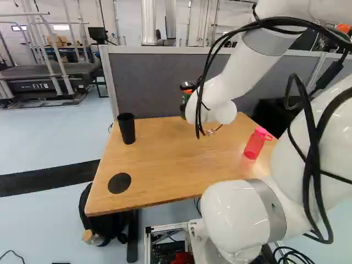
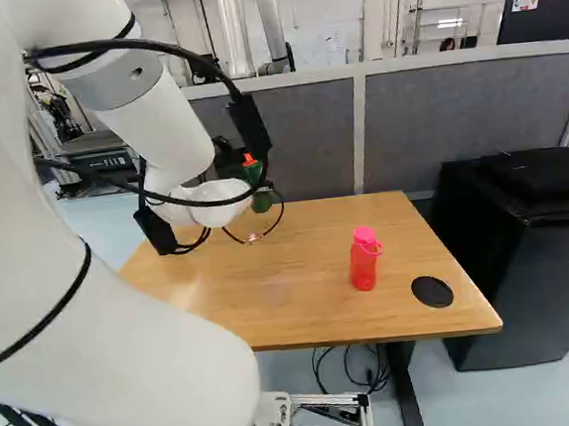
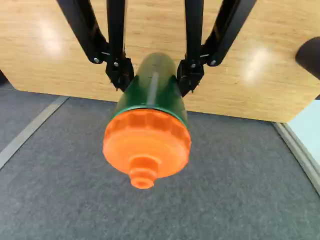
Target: Pick up the green bottle from the table
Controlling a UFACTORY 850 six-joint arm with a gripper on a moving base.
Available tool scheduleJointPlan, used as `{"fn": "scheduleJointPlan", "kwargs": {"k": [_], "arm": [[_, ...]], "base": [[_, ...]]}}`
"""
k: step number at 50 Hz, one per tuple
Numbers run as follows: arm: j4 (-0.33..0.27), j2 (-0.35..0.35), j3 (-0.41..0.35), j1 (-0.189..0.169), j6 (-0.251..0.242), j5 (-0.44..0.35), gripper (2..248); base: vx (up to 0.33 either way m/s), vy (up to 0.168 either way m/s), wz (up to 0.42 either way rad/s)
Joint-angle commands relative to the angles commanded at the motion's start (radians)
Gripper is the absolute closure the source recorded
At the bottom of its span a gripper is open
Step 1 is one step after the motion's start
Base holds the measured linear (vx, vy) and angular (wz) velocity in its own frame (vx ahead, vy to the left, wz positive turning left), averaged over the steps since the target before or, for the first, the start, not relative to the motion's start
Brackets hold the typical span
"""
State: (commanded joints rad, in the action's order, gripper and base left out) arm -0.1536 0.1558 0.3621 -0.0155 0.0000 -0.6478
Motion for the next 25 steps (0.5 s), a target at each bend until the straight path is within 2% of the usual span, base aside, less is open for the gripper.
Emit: {"fn": "scheduleJointPlan", "kwargs": {"k": [25], "arm": [[0.055, 0.044, -0.098, 0.006, 0.000, -0.081, 140]], "base": [[0.000, 0.000, 0.000]]}}
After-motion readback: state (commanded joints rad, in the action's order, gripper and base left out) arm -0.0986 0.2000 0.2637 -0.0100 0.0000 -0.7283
